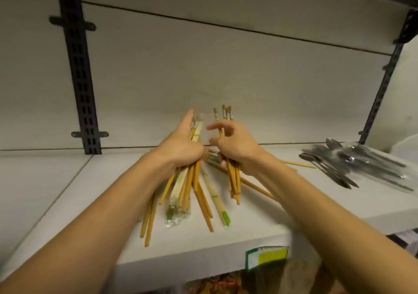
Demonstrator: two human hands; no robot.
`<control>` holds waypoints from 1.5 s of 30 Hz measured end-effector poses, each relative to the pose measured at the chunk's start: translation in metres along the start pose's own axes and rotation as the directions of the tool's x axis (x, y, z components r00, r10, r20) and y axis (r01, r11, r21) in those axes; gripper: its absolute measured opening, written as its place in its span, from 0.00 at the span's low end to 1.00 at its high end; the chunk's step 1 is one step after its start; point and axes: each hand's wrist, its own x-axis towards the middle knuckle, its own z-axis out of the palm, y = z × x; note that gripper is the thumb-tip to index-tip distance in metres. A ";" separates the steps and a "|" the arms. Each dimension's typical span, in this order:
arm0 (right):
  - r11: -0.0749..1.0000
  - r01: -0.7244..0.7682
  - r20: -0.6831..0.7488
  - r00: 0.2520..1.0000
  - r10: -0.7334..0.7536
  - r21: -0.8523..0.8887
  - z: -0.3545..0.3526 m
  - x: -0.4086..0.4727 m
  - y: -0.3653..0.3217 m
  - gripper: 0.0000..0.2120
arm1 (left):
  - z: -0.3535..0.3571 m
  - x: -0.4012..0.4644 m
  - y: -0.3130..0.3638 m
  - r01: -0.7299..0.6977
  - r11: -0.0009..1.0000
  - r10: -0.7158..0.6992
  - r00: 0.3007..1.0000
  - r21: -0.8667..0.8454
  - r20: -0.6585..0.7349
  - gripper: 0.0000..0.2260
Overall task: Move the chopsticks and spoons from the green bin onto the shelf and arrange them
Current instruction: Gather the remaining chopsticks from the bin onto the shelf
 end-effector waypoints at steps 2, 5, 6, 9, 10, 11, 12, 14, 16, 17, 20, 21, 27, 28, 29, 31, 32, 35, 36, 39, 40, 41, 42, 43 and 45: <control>1.000 -0.014 0.070 0.997 0.014 -0.001 0.002 0.006 0.005 0.08 | -0.001 -0.003 0.000 -0.036 0.997 0.037 0.999 0.071 -0.019 0.38; 1.000 0.014 0.166 0.986 -0.015 0.006 0.003 0.014 0.016 0.04 | -0.004 -0.007 -0.001 0.014 0.998 -0.012 0.999 0.059 -0.038 0.18; 1.000 0.027 0.182 0.983 -0.026 -0.007 0.004 0.016 0.020 0.04 | -0.005 -0.007 -0.003 0.044 0.998 -0.041 0.998 0.051 -0.054 0.14; 0.989 0.105 0.199 0.977 -0.082 -0.108 0.010 0.021 0.027 0.06 | -0.005 -0.007 -0.010 0.057 0.989 -0.033 0.984 0.135 -0.177 0.14; 0.985 0.126 0.220 0.971 -0.097 -0.121 0.012 0.022 0.028 0.07 | -0.006 -0.007 -0.011 0.052 0.985 -0.015 0.976 0.167 -0.217 0.15; 0.982 0.139 0.239 0.965 -0.106 -0.129 0.013 0.022 0.028 0.07 | -0.007 -0.008 -0.012 0.056 0.982 -0.011 0.971 0.183 -0.239 0.15; 0.978 0.152 0.247 0.962 -0.113 -0.145 0.012 0.022 0.029 0.07 | -0.007 -0.008 -0.013 0.058 0.979 -0.008 0.970 0.197 -0.244 0.14; 0.958 0.204 0.246 0.957 -0.152 -0.204 0.009 0.024 0.032 0.08 | -0.007 -0.008 -0.016 0.052 0.968 0.008 0.971 0.245 -0.240 0.14; 0.928 0.259 0.244 0.950 -0.194 -0.268 0.005 0.024 0.031 0.10 | -0.008 -0.009 -0.019 0.046 0.954 0.028 0.970 0.296 -0.242 0.14; 0.918 0.273 0.245 0.948 -0.204 -0.289 0.004 0.024 0.031 0.12 | -0.009 -0.008 -0.021 0.045 0.945 0.037 0.969 0.324 -0.243 0.14; 0.897 0.305 0.228 0.944 -0.240 -0.320 0.006 0.023 0.036 0.17 | -0.013 -0.009 -0.028 0.089 0.892 0.022 0.971 0.443 -0.239 0.16; 0.887 0.322 0.221 0.940 -0.259 -0.331 0.007 0.023 0.037 0.18 | -0.015 -0.009 -0.031 0.112 0.872 0.006 0.971 0.477 -0.239 0.17; 0.883 0.318 0.155 0.947 -0.281 -0.344 0.001 0.026 0.037 0.18 | -0.018 -0.006 -0.039 0.143 0.855 -0.049 0.979 0.498 -0.197 0.22; 0.882 0.312 0.148 0.949 -0.277 -0.352 0.001 0.027 0.038 0.17 | -0.018 -0.006 -0.042 0.150 0.849 -0.057 0.979 0.506 -0.194 0.23; 0.878 0.307 0.147 0.951 -0.271 -0.368 0.000 0.028 0.039 0.17 | -0.019 -0.006 -0.044 0.167 0.833 -0.075 0.979 0.528 -0.192 0.24; 0.862 0.305 0.154 0.952 -0.264 -0.404 -0.001 0.029 0.041 0.16 | -0.020 -0.005 -0.050 0.205 0.779 -0.115 0.976 0.592 -0.186 0.24; 0.853 0.308 0.160 0.951 -0.264 -0.421 -0.002 0.029 0.041 0.15 | -0.020 -0.005 -0.052 0.211 0.758 -0.123 0.976 0.617 -0.181 0.23; 0.826 0.326 0.189 0.945 -0.267 -0.461 -0.003 0.025 0.038 0.13 | -0.019 -0.002 -0.055 0.193 0.745 -0.114 0.980 0.638 -0.163 0.23; 0.810 0.338 0.204 0.941 -0.271 -0.480 -0.002 0.023 0.038 0.13 | -0.018 0.000 -0.056 0.181 0.746 -0.104 0.982 0.641 -0.156 0.23; 0.767 0.368 0.268 0.927 -0.261 -0.525 0.000 0.015 0.037 0.11 | -0.017 0.002 -0.058 0.134 0.753 -0.084 0.991 0.645 -0.107 0.23; 0.761 0.377 0.294 0.922 -0.253 -0.527 0.001 0.013 0.037 0.09 | -0.016 0.002 -0.058 0.121 0.755 -0.083 0.993 0.644 -0.089 0.23; 0.751 0.395 0.319 0.913 -0.255 -0.530 0.001 0.011 0.037 0.08 | -0.016 0.003 -0.058 0.117 0.755 -0.087 0.993 0.645 -0.079 0.23; 0.732 0.414 0.333 0.905 -0.265 -0.541 0.002 0.009 0.038 0.08 | -0.016 0.003 -0.059 0.115 0.754 -0.093 0.993 0.646 -0.068 0.24; 0.705 0.436 0.342 0.896 -0.283 -0.559 0.004 0.007 0.038 0.08 | -0.016 0.003 -0.060 0.115 0.750 -0.099 0.993 0.651 -0.060 0.24; 0.652 0.468 0.358 0.882 -0.306 -0.596 0.006 0.005 0.039 0.09 | -0.017 0.002 -0.062 0.111 0.743 -0.105 0.993 0.660 -0.049 0.23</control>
